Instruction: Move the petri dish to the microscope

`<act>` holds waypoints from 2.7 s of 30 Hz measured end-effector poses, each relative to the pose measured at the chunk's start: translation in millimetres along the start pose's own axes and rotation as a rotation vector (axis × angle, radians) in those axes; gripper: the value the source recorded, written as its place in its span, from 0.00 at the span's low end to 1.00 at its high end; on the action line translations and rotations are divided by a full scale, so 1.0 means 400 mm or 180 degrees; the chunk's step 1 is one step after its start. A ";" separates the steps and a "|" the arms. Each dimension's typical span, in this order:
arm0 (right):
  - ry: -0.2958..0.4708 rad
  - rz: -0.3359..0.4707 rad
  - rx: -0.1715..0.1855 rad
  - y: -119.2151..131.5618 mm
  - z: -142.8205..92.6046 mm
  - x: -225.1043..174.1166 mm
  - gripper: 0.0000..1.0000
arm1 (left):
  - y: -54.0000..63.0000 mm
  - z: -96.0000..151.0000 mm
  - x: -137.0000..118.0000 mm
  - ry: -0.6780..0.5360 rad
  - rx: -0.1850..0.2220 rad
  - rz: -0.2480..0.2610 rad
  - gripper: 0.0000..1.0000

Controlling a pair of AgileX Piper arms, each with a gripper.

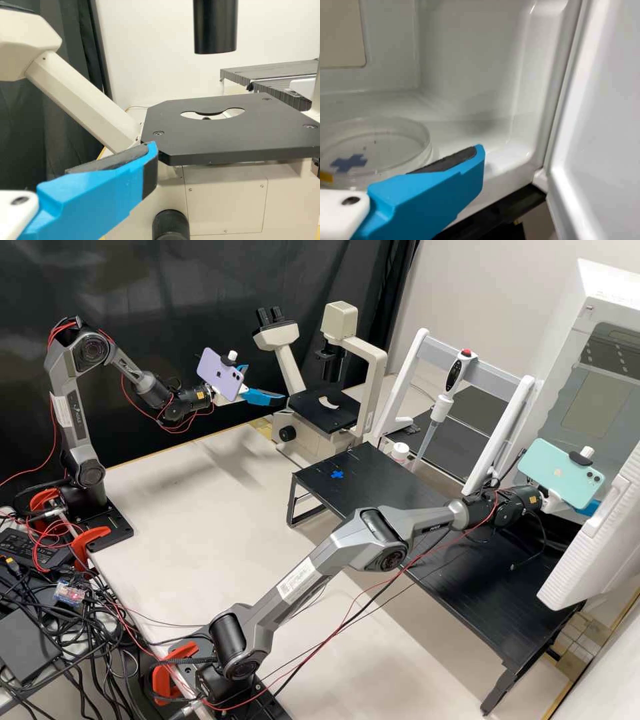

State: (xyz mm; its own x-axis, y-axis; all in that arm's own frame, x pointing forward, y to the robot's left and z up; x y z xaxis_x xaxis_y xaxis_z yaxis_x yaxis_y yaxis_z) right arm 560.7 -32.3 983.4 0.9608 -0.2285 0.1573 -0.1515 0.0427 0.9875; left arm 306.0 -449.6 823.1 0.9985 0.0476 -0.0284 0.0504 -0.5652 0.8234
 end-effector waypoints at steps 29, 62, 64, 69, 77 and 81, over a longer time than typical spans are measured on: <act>-0.0017 -0.0094 0.0041 -0.016 -0.009 0.007 0.00 | 0.000 0.000 0.000 0.0000 0.0000 0.0000 1.00; -0.0065 -0.0196 0.0002 -0.020 0.014 0.008 0.00 | 0.000 0.000 0.000 0.0000 0.0000 0.0000 1.00; -0.0070 -0.0197 -0.0012 -0.021 0.016 0.007 0.00 | 0.000 0.000 0.000 0.0000 0.0000 0.0000 1.00; -0.0113 -0.0209 -0.0002 -0.013 0.025 -0.006 0.00 | 0.000 0.000 0.000 0.0000 0.0000 0.0000 1.00; -0.0181 -0.0304 0.0058 0.004 0.031 -0.049 0.00 | 0.000 0.000 0.000 0.0000 0.0000 0.0000 1.00; -0.0109 -0.0455 0.0050 0.014 0.030 -0.085 0.00 | 0.000 0.000 0.000 0.0000 0.0000 0.0000 1.00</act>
State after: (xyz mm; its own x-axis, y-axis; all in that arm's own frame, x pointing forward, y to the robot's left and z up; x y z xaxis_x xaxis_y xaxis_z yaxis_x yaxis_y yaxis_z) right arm 524.3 -36.1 983.7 0.9644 -0.2642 0.0148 -0.0175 -0.0080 0.9998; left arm 306.0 -449.6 823.1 0.9985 0.0476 -0.0284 0.0504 -0.5652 0.8234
